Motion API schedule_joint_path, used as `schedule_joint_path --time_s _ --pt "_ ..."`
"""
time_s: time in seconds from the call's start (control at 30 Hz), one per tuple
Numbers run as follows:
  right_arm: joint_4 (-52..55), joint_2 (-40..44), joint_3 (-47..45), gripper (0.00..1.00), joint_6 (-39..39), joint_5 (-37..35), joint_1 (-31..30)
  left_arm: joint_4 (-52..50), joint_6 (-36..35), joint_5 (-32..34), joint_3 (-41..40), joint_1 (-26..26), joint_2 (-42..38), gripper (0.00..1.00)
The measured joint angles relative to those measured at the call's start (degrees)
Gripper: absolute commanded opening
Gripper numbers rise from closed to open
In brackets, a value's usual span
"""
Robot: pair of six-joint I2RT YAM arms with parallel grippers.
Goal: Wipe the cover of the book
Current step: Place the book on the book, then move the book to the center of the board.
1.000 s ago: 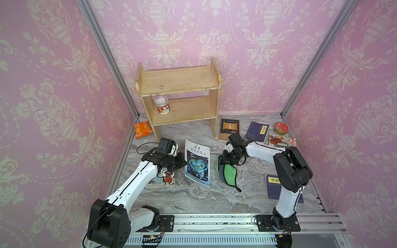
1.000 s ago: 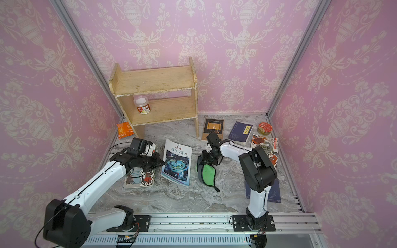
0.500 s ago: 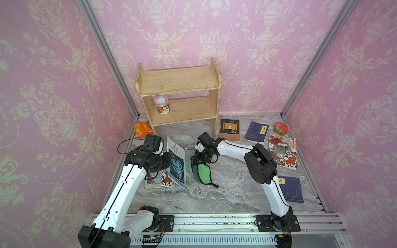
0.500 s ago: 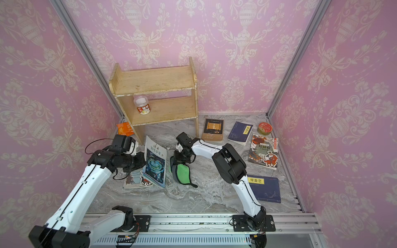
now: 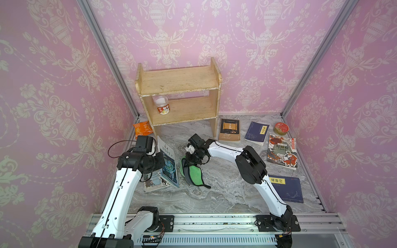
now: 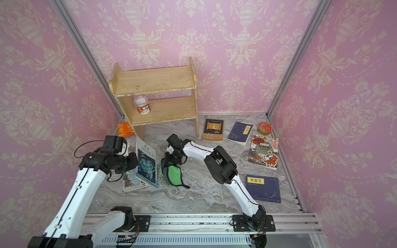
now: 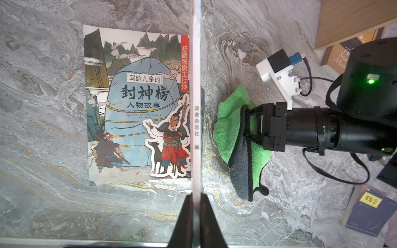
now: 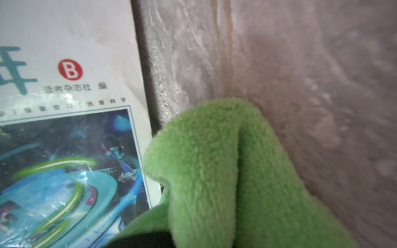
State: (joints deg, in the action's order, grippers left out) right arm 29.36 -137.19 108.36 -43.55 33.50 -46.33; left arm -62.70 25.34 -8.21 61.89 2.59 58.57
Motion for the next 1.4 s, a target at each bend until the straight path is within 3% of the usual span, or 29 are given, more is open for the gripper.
schedule_joint_path --time_s 0.17,0.37,0.57,0.77,0.9,1.0,1.17,1.4 --pt "1.2 -2.3 3.7 0.00 0.0 0.7 -1.0 0.9 0.3 0.7 -0.3 -1.0 -0.7 0.62" --pt "1.4 -3.5 5.2 0.00 0.0 1.9 -1.4 2.3 0.7 1.3 -0.3 -1.7 -2.3 0.77" --pt "1.4 -3.6 5.6 0.00 0.0 2.6 -1.4 8.6 2.7 -2.3 -4.5 -1.7 -3.4 0.99" --pt "-1.1 -3.3 5.9 0.00 0.7 6.8 -1.4 19.5 7.8 -10.4 -9.9 -1.7 -3.7 0.99" --pt "-3.7 3.2 -5.4 0.00 2.6 5.2 -0.9 28.3 11.5 -14.5 -12.0 -0.9 -3.8 0.99" --pt "-5.6 12.8 -18.9 0.00 3.0 1.3 1.4 34.8 13.9 -16.3 -14.3 2.5 -3.0 0.99" --pt "-7.5 30.7 -38.4 0.00 1.8 -9.8 11.8 44.9 16.8 -17.0 -16.3 11.5 2.1 0.99" --pt "-4.1 49.7 -53.7 0.00 -0.9 -26.6 24.0 56.9 18.3 -17.0 -14.0 24.7 16.9 0.99"
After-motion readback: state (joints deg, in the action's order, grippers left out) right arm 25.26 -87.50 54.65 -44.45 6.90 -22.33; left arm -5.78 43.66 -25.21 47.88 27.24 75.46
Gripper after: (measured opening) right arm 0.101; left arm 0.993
